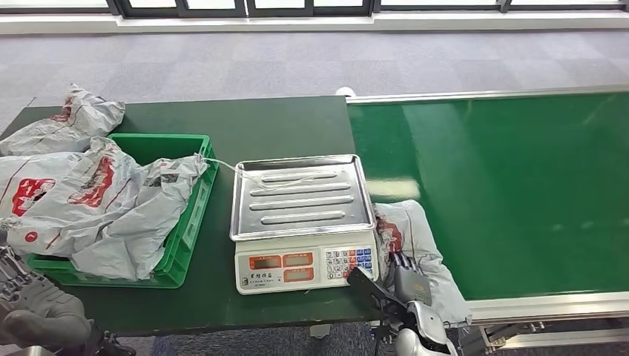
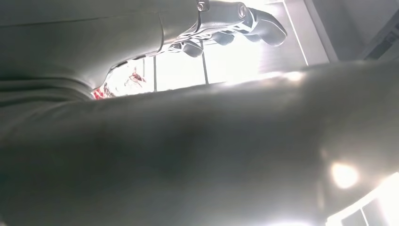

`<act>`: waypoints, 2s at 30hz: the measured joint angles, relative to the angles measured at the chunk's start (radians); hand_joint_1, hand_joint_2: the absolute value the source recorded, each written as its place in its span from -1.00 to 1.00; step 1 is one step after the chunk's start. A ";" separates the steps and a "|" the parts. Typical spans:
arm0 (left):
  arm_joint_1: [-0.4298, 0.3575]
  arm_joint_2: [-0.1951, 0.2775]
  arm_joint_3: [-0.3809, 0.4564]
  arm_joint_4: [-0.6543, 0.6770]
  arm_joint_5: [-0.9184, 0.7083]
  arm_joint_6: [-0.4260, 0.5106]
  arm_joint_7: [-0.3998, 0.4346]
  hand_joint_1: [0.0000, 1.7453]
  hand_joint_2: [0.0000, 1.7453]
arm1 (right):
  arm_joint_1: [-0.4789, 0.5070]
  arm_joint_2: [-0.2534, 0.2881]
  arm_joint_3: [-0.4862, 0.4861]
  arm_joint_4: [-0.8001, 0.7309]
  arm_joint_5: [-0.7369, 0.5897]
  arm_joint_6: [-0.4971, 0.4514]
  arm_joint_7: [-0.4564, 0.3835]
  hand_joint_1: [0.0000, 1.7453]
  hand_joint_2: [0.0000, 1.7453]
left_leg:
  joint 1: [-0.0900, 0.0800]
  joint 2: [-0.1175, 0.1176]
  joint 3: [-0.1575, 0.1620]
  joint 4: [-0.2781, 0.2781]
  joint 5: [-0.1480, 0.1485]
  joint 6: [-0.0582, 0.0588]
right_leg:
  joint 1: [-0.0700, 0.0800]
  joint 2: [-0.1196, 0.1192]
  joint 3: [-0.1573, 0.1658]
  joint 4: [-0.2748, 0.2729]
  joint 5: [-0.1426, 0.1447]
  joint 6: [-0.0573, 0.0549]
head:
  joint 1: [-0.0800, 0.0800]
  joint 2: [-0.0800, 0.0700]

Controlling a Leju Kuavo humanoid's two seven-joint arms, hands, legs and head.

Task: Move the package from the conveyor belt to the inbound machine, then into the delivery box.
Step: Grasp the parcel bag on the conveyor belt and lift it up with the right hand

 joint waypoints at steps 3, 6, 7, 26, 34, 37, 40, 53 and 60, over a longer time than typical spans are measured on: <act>-0.002 -0.010 0.000 -0.010 0.000 -0.008 0.007 -1.00 -1.00 | 0.000 0.008 -0.011 0.000 0.034 -0.004 0.026 -0.44 1.00 | 0.000 0.001 -0.006 0.000 0.002 -0.001 | 0.000 0.000 -0.006 0.000 0.003 -0.001 | 0.000 0.000; 0.000 -0.020 0.003 -0.022 -0.005 -0.020 0.016 -1.00 -1.00 | 0.008 0.016 -0.026 -0.013 0.089 0.002 0.047 1.00 1.00 | 0.001 -0.001 0.003 0.000 -0.001 -0.001 | 0.000 -0.001 0.004 0.000 -0.002 -0.002 | 0.000 0.000; 0.002 -0.023 0.005 -0.030 -0.008 -0.022 0.017 -1.00 -1.00 | 0.012 0.019 -0.031 -0.025 0.114 0.010 0.053 1.00 1.00 | 0.001 -0.001 0.005 -0.001 -0.001 -0.001 | 0.001 -0.002 0.006 0.000 -0.003 -0.002 | 0.000 0.000; 0.070 -0.026 0.031 -0.077 0.059 -0.047 -0.031 -1.00 -1.00 | 0.157 0.037 -0.103 -0.318 0.296 0.053 0.076 1.00 1.00 | -0.003 -0.026 0.009 0.000 0.005 -0.001 | 0.000 -0.024 0.010 0.002 -0.005 0.000 | 0.000 0.000; 0.070 -0.024 0.042 -0.076 0.061 -0.053 -0.032 -1.00 -1.00 | 0.192 0.038 -0.119 -0.361 0.298 0.055 0.073 1.00 1.00 | -0.004 -0.029 0.000 0.000 0.005 -0.001 | -0.001 -0.026 0.002 0.001 -0.005 0.001 | 0.000 0.000; 0.070 -0.024 0.047 -0.076 0.067 -0.064 -0.032 -1.00 -1.00 | 0.201 0.039 -0.122 -0.375 0.298 0.052 0.070 1.00 1.00 | -0.005 -0.029 -0.001 0.000 0.005 -0.001 | -0.002 -0.026 0.001 0.001 -0.005 0.001 | 0.000 0.000; 0.069 -0.024 0.052 -0.077 0.073 -0.075 -0.032 -1.00 -1.00 | 0.213 0.041 -0.124 -0.397 0.298 0.046 0.063 1.00 1.00 | -0.005 -0.029 -0.002 0.000 0.005 -0.001 | -0.002 -0.026 0.000 0.001 -0.005 0.001 | 0.000 0.000; 0.069 -0.024 0.057 -0.082 0.086 -0.090 -0.049 -1.00 -1.00 | 0.307 0.041 -0.142 -0.668 0.367 -0.018 0.088 1.00 1.00 | -0.005 -0.029 -0.006 0.000 0.005 -0.001 | -0.002 -0.026 -0.004 0.002 -0.005 0.002 | 0.000 0.000; 0.069 -0.025 0.061 -0.085 0.087 -0.090 -0.049 -1.00 -1.00 | 0.328 0.041 -0.148 -0.742 0.370 -0.018 0.090 1.00 1.00 | -0.005 -0.029 -0.006 0.000 0.005 -0.001 | -0.002 -0.026 -0.004 0.002 -0.005 0.002 | 0.000 0.000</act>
